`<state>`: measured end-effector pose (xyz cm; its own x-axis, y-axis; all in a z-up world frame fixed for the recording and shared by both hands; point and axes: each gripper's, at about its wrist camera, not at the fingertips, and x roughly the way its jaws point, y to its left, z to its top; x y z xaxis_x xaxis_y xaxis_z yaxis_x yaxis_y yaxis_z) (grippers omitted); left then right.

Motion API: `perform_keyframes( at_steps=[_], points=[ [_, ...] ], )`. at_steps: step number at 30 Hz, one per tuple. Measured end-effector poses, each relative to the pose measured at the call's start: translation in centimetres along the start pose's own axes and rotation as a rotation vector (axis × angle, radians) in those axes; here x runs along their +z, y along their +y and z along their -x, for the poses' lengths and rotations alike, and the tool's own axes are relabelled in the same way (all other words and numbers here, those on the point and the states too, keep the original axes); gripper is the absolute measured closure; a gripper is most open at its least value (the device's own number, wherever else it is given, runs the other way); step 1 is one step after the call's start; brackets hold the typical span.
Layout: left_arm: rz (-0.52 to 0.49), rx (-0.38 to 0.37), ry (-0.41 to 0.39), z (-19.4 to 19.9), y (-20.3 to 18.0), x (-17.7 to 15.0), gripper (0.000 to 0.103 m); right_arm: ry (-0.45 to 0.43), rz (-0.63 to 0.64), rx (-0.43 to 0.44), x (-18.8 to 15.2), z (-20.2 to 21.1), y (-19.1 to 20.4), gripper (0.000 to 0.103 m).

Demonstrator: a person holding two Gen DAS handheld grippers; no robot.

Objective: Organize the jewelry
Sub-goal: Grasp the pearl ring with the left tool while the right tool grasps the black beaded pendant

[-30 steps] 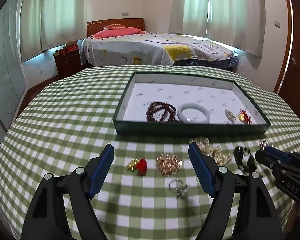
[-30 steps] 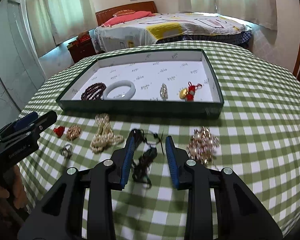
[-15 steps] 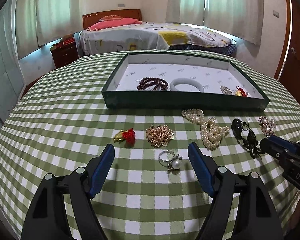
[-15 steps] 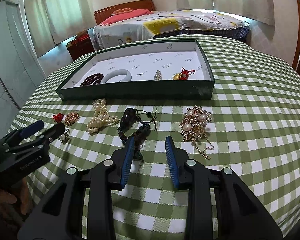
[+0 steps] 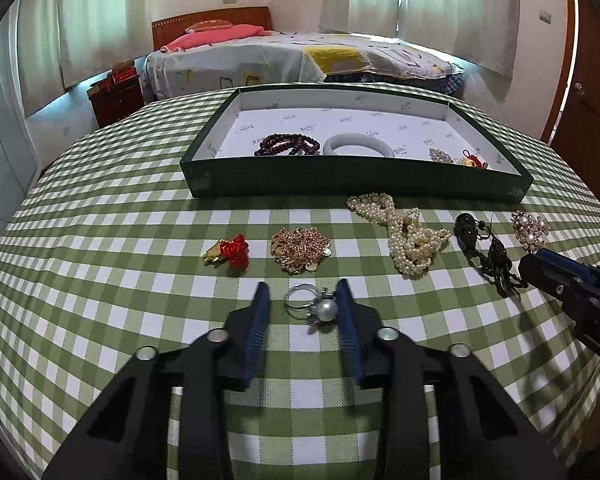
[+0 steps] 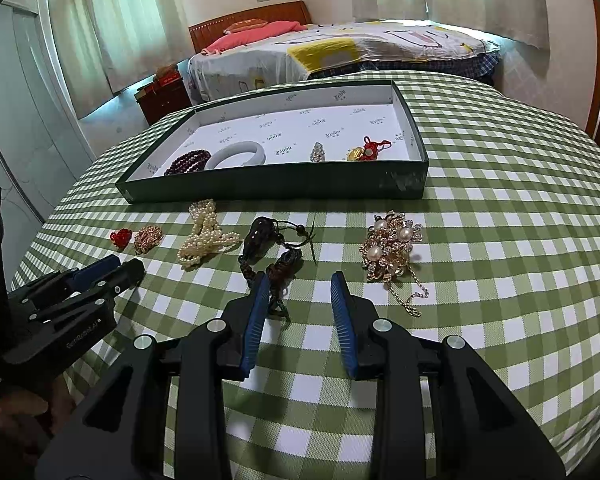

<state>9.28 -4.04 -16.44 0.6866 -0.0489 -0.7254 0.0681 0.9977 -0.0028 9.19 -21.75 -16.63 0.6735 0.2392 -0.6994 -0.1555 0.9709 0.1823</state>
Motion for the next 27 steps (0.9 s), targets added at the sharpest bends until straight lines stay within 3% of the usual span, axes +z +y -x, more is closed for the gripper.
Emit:
perform_keyframes(
  at_steps=[6, 14, 27],
  points=[
    [0.008, -0.019, -0.01, 0.4, 0.4, -0.1, 0.076, -0.004, 0.004, -0.004, 0.1, 0.2, 0.1, 0.071],
    [0.023, 0.011, -0.074, 2.0, 1.7, 1.2, 0.076, -0.015, 0.027, 0.009, 1.5, 0.2, 1.3, 0.071],
    [0.099, 0.065, -0.082, 1.4, 5.3, 2.3, 0.076, 0.049, 0.083, 0.024, 3.1, -3.5, 3.6, 0.086]
  ],
)
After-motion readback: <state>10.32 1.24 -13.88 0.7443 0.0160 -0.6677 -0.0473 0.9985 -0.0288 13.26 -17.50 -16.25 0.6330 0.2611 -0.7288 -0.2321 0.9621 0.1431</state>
